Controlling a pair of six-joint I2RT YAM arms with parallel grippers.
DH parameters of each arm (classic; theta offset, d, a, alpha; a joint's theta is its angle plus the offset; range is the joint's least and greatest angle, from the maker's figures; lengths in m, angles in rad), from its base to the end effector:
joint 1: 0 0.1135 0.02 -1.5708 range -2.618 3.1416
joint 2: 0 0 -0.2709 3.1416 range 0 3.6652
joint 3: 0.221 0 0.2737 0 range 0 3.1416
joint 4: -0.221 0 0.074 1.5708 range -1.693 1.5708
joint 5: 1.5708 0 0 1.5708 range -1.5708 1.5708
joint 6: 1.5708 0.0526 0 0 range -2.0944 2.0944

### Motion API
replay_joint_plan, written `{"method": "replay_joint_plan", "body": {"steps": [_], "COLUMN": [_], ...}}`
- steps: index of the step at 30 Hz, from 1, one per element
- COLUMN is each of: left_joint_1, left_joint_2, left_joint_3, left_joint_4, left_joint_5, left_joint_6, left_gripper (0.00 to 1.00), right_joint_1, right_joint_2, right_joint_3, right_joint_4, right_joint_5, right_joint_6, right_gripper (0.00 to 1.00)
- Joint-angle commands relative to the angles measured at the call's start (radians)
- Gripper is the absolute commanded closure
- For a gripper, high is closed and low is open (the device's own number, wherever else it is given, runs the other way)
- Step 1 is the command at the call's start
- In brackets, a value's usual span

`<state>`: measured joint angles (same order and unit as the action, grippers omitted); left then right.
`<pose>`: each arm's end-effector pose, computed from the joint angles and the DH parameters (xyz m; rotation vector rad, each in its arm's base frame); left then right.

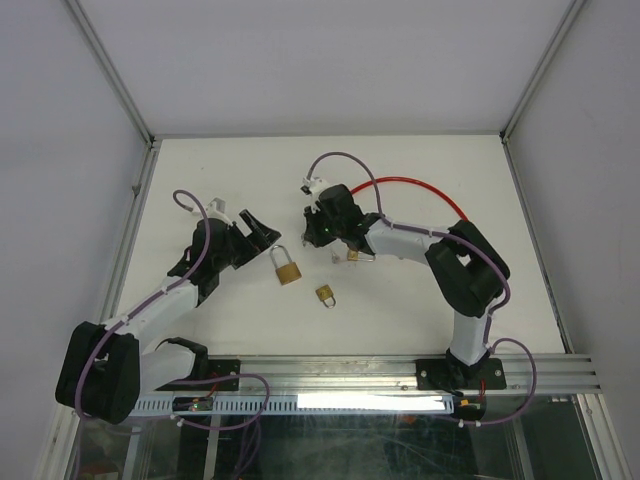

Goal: Unlock with the key
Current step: Place the key at the center of the board.

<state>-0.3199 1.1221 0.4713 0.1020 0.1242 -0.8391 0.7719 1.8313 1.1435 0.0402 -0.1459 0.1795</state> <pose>0.2438 -0.0876 0.1777 -0.4960 2.1697 -0.7987 0.3062 0.3087 0.1760 -0.7501 2.1721 0.6723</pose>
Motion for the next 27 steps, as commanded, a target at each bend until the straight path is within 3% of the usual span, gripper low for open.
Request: {"method": "replay_joint_plan", "body": {"steps": [1,9,14,18,27], "left_joint_1": [0.000,0.001,0.000,0.001,0.002], "left_joint_2": [-0.041,-0.050,-0.060,-0.059,-0.057], "left_joint_3": [-0.002,-0.003,-0.005,-0.005,-0.003], "left_joint_4": [-0.045,-0.051,-0.052,-0.053,-0.061], "left_joint_5": [-0.124,-0.124,-0.115,-0.115,-0.116], "left_joint_6": [0.068,0.067,0.071,0.069,0.066], "left_gripper": [0.02,0.01,0.01,0.01,0.01], "right_joint_1": [0.002,0.003,0.014,0.016,0.026], "right_joint_2": [0.042,0.024,-0.007,0.014,0.134], "right_joint_3": [0.073,0.073,0.112,0.180,0.359], "right_joint_4": [-0.071,-0.214,-0.309,-0.391,-0.533], "right_joint_5": [0.109,0.167,0.154,0.163,0.135], "right_joint_6": [0.097,0.146,0.042,-0.057,-0.203], "right_gripper": [0.95,0.83,0.63,0.55,0.51]}}
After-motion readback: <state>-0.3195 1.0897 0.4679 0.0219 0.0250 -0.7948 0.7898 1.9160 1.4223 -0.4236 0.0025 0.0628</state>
